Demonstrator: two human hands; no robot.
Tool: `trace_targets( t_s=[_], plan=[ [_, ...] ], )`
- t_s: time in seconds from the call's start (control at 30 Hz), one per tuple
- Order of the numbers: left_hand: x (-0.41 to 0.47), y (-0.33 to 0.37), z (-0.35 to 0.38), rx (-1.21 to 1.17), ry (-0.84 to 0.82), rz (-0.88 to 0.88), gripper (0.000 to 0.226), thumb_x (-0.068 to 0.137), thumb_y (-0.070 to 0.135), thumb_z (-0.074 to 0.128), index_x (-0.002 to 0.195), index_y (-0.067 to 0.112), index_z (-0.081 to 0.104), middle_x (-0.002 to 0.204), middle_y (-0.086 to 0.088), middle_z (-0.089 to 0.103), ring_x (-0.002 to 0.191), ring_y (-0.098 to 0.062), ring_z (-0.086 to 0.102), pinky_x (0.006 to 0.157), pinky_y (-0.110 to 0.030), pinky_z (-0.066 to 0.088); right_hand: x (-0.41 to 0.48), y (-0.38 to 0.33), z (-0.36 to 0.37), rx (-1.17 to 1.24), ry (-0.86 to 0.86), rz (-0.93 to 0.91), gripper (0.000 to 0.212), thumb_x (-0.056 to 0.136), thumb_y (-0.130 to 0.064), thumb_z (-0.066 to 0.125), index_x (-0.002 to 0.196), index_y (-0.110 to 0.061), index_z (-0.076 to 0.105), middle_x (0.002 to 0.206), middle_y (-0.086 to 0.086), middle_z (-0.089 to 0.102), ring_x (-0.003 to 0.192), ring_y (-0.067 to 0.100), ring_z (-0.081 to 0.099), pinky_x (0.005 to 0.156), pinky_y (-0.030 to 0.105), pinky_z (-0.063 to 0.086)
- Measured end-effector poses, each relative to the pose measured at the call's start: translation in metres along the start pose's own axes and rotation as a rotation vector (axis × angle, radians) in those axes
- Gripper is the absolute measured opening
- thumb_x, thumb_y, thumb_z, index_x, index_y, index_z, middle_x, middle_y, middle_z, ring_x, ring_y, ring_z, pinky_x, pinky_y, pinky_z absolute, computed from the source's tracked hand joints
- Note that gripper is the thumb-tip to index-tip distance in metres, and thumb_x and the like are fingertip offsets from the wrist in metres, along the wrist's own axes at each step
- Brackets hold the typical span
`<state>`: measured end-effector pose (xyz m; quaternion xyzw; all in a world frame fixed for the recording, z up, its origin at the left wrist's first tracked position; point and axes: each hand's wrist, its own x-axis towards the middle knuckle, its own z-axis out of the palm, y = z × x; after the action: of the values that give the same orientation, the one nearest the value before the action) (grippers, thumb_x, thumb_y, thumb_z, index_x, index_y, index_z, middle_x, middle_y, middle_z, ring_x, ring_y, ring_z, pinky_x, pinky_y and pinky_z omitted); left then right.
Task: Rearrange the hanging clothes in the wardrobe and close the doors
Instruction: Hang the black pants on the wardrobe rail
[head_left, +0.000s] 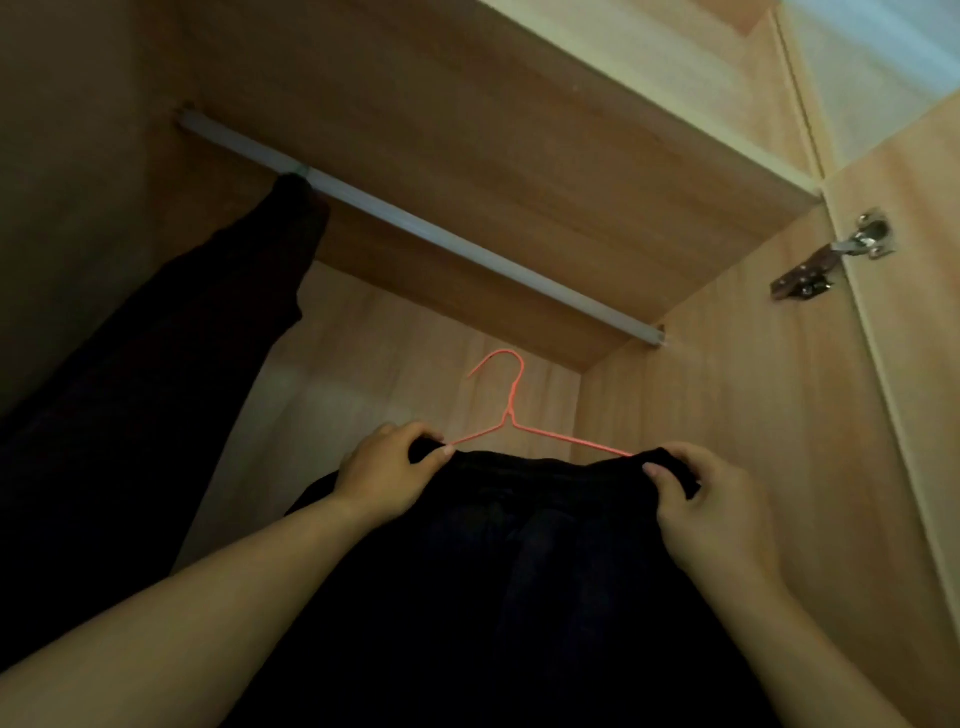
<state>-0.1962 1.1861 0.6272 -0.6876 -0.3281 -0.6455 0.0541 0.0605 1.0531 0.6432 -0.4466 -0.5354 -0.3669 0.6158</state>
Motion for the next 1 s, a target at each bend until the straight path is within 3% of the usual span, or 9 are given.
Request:
trace_targets(
  t_s=[0.07, 0.17, 0.23, 0.37, 0.53, 0.7, 0.83, 1.0],
  plan=[
    [0.023, -0.004, -0.002, 0.113, 0.0, -0.017, 0.044, 0.087, 0.058, 0.049, 0.124, 0.035, 0.055, 0.123, -0.007, 0.055, 0.118, -0.026, 0.049, 0.1, -0.04, 0.041, 0.021, 0.002, 0.023, -0.017, 0.025, -0.013, 0.011, 0.083, -0.03, 0.062, 0.093, -0.027, 0.067, 0.084, 0.0, 0.07, 0.081, 0.028, 0.065, 0.07, 0.041, 0.053],
    [0.059, 0.003, -0.022, 0.209, 0.036, -0.001, 0.051, 0.091, 0.053, 0.047, 0.136, 0.03, 0.044, 0.133, -0.013, 0.05, 0.125, -0.03, 0.045, 0.103, -0.037, 0.038, 0.053, -0.009, 0.045, 0.019, 0.086, -0.061, 0.01, 0.084, -0.02, 0.063, 0.093, -0.019, 0.069, 0.087, 0.008, 0.071, 0.084, 0.032, 0.065, 0.074, 0.039, 0.052],
    [0.081, 0.011, -0.042, 0.236, 0.065, 0.034, 0.052, 0.091, 0.051, 0.048, 0.137, 0.027, 0.043, 0.135, -0.015, 0.048, 0.126, -0.032, 0.043, 0.105, -0.037, 0.037, 0.076, -0.02, 0.055, 0.062, 0.104, -0.071, 0.011, 0.085, -0.013, 0.062, 0.093, -0.013, 0.069, 0.088, 0.012, 0.07, 0.085, 0.033, 0.063, 0.076, 0.035, 0.048],
    [0.116, 0.017, -0.085, 0.285, 0.074, 0.081, 0.052, 0.091, 0.052, 0.048, 0.137, 0.028, 0.042, 0.135, -0.013, 0.046, 0.125, -0.029, 0.044, 0.103, -0.036, 0.038, 0.123, -0.048, 0.079, -0.019, 0.129, -0.033, 0.017, 0.087, -0.03, 0.055, 0.099, -0.023, 0.065, 0.092, 0.007, 0.069, 0.087, 0.032, 0.062, 0.074, 0.037, 0.051],
    [0.136, -0.009, -0.108, 0.26, 0.035, 0.051, 0.053, 0.092, 0.049, 0.047, 0.139, 0.026, 0.041, 0.14, -0.011, 0.042, 0.129, -0.027, 0.041, 0.106, -0.03, 0.033, 0.165, -0.104, 0.094, -0.154, 0.131, 0.063, 0.021, 0.094, -0.03, 0.052, 0.111, -0.024, 0.063, 0.103, 0.011, 0.066, 0.098, 0.033, 0.059, 0.064, 0.03, 0.034],
    [0.14, -0.038, -0.116, 0.239, -0.041, -0.003, 0.058, 0.092, 0.058, 0.038, 0.143, 0.03, 0.034, 0.148, -0.006, 0.033, 0.135, -0.024, 0.034, 0.11, -0.033, 0.029, 0.179, -0.145, 0.132, -0.159, 0.076, 0.123, 0.02, 0.094, -0.029, 0.052, 0.108, -0.019, 0.063, 0.107, 0.014, 0.064, 0.102, 0.034, 0.06, 0.068, 0.031, 0.038],
    [0.129, -0.054, -0.118, 0.272, -0.023, 0.025, 0.057, 0.092, 0.056, 0.04, 0.143, 0.031, 0.035, 0.147, -0.005, 0.035, 0.136, -0.021, 0.033, 0.11, -0.028, 0.027, 0.168, -0.175, 0.168, -0.158, 0.008, 0.04, 0.019, 0.097, -0.029, 0.046, 0.106, -0.018, 0.058, 0.108, 0.012, 0.063, 0.101, 0.033, 0.059, 0.066, 0.03, 0.036],
    [0.119, -0.078, -0.131, 0.249, -0.009, -0.032, 0.059, 0.092, 0.057, 0.04, 0.145, 0.034, 0.029, 0.151, -0.003, 0.028, 0.138, -0.021, 0.03, 0.112, -0.032, 0.027, 0.138, -0.2, 0.19, -0.149, -0.007, -0.043, 0.023, 0.098, -0.033, 0.043, 0.113, -0.021, 0.055, 0.103, 0.01, 0.062, 0.094, 0.032, 0.06, 0.062, 0.029, 0.036]
  ],
)
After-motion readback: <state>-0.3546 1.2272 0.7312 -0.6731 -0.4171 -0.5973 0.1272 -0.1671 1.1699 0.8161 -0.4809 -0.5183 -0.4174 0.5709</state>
